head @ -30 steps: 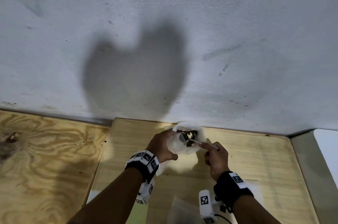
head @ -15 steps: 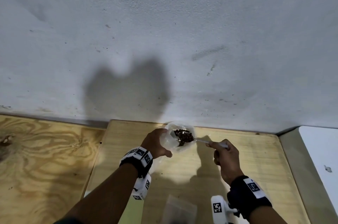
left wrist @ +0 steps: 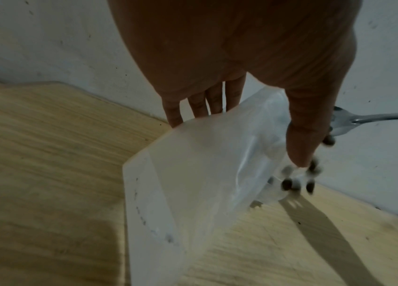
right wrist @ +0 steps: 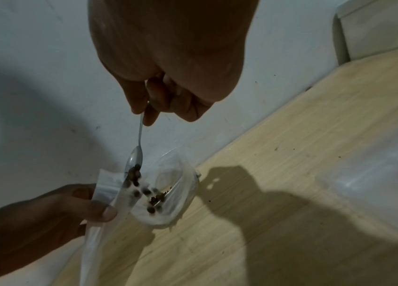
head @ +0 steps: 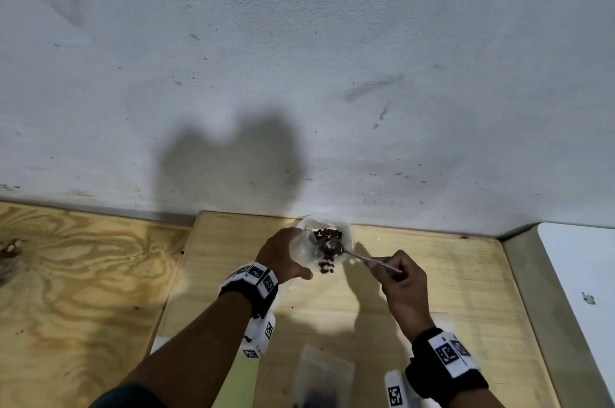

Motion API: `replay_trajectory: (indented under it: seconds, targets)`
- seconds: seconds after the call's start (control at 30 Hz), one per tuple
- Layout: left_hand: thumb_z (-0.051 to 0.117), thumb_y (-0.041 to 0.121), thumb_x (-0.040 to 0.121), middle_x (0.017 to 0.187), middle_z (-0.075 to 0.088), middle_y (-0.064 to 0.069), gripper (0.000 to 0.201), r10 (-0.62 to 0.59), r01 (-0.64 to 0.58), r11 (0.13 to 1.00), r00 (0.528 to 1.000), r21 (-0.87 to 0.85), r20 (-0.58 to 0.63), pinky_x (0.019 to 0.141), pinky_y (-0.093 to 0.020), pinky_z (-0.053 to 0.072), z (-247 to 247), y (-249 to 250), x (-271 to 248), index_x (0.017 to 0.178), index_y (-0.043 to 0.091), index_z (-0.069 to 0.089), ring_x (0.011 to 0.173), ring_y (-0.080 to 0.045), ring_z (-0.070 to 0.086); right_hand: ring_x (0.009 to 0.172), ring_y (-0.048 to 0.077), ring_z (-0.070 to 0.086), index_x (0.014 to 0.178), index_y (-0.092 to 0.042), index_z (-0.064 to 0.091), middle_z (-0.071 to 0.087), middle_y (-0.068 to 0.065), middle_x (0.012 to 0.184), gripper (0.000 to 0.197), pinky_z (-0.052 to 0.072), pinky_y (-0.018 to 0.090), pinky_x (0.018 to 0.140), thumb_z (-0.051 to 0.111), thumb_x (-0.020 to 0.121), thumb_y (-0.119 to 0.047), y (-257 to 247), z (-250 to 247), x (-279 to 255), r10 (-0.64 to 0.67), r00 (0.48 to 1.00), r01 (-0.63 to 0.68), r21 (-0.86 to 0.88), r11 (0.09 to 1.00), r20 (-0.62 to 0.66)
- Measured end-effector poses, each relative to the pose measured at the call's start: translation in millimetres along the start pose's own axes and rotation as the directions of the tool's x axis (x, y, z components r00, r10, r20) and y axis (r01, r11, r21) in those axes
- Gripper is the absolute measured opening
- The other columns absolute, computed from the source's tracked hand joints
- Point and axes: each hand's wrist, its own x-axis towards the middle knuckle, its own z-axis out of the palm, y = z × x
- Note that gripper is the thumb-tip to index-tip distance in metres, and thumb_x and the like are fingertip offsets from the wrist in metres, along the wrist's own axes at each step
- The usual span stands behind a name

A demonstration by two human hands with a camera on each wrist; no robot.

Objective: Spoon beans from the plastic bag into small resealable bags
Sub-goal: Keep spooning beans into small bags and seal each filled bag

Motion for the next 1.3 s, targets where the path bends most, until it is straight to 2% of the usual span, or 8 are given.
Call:
replay_trajectory:
  seconds: [0.1,0.27,0.4,0.53,0.73,0.93,1.03,1.3]
  targets:
    - [0.091,0.025,0.060,0.142,0.047,0.002,0.096,0.014,-0.014,1.000,1.000,0.015,0.007,0.103,-0.023,0.038,-1.7,4.2,-1.6,0.143,0.021,0.043,0.129,-0.018,0.047,0.058,0.017,0.045,0.059,-0.020,0.044,0.063,0.025,0.071,0.043,0.037,0.027,0.055,0.076,0.084,-0.005,-0.5,5.0,-2.4,-0.036,0.999,0.035,-0.046,0.998,-0.007]
    - [0.093,0.031,0.054,0.143,0.045,0.005,0.103,-0.032,0.032,0.999,0.999,-0.014,0.017,0.104,-0.026,0.039,-0.5,1.7,0.2,0.143,0.024,0.042,0.128,-0.017,0.047,0.059,0.017,0.053,0.065,-0.011,0.050,0.068,0.008,0.067,0.034,0.041,0.026,0.059,0.079,0.082,-0.007,-1.5,14.7,3.8,-0.081,0.997,0.082,-0.087,0.993,0.014]
    - [0.093,0.035,0.051,0.142,0.046,0.006,0.104,-0.048,0.048,0.998,0.999,-0.027,0.013,0.102,-0.030,0.042,-0.2,-0.5,1.7,0.142,0.023,0.043,0.126,-0.017,0.048,0.061,0.039,0.053,0.062,-0.017,0.049,0.058,0.025,0.065,0.037,0.042,0.035,0.062,0.077,0.082,-0.004,1.7,9.3,20.5,-0.075,0.992,0.064,-0.105,0.992,-0.100]
    - [0.092,0.036,0.051,0.143,0.045,0.008,0.104,-0.056,0.056,0.998,0.998,-0.029,0.019,0.102,-0.029,0.042,1.4,-6.2,1.6,0.142,0.024,0.042,0.127,-0.017,0.048,0.068,0.025,0.057,0.066,-0.004,0.051,0.064,0.024,0.073,0.028,0.044,0.039,0.067,0.075,0.080,-0.002,4.9,1.1,31.8,-0.026,0.969,-0.003,-0.119,0.993,-0.245]
    - [0.091,0.039,0.052,0.148,0.041,0.008,0.107,-0.060,0.061,0.998,0.998,-0.028,0.032,0.105,-0.031,0.040,1.1,-9.8,1.0,0.144,0.025,0.040,0.130,-0.016,0.045,0.053,0.007,0.039,0.066,-0.001,0.049,0.049,0.007,0.061,0.029,0.033,0.017,0.052,0.073,0.083,-0.001,1.7,5.5,32.1,-0.074,0.978,0.010,-0.307,0.952,-0.196]
    - [0.090,0.039,0.053,0.149,0.039,0.009,0.105,-0.016,0.016,1.000,1.000,-0.014,0.011,0.107,-0.028,0.037,3.2,-12.6,1.4,0.145,0.027,0.040,0.133,-0.014,0.042,0.045,0.017,0.043,0.067,-0.020,0.041,0.061,-0.001,0.059,0.035,0.046,0.033,0.053,0.070,0.086,-0.014,15.3,19.9,45.4,-0.071,0.993,0.018,-0.491,0.871,-0.091]
    - [0.090,0.038,0.053,0.146,0.043,0.011,0.102,0.015,-0.015,1.000,1.000,-0.010,-0.019,0.107,-0.028,0.039,6.1,-14.2,0.0,0.143,0.026,0.043,0.131,-0.013,0.045,0.052,0.024,0.054,0.066,-0.024,0.039,0.062,-0.003,0.061,0.036,0.050,0.036,0.058,0.068,0.086,-0.018,17.2,27.4,48.7,-0.015,0.997,-0.024,-0.529,0.848,-0.070]
    - [0.091,0.036,0.046,0.143,0.047,0.011,0.102,0.061,-0.074,0.990,0.992,-0.121,-0.114,0.106,-0.030,0.043,20.1,-19.3,-4.1,0.139,0.027,0.049,0.130,-0.009,0.046,0.058,0.016,0.036,0.062,-0.015,0.035,0.038,0.000,0.059,0.039,0.032,0.030,0.058,0.069,0.077,0.000,15.8,36.1,42.9,0.120,0.988,-0.149,-0.378,0.914,-0.099]
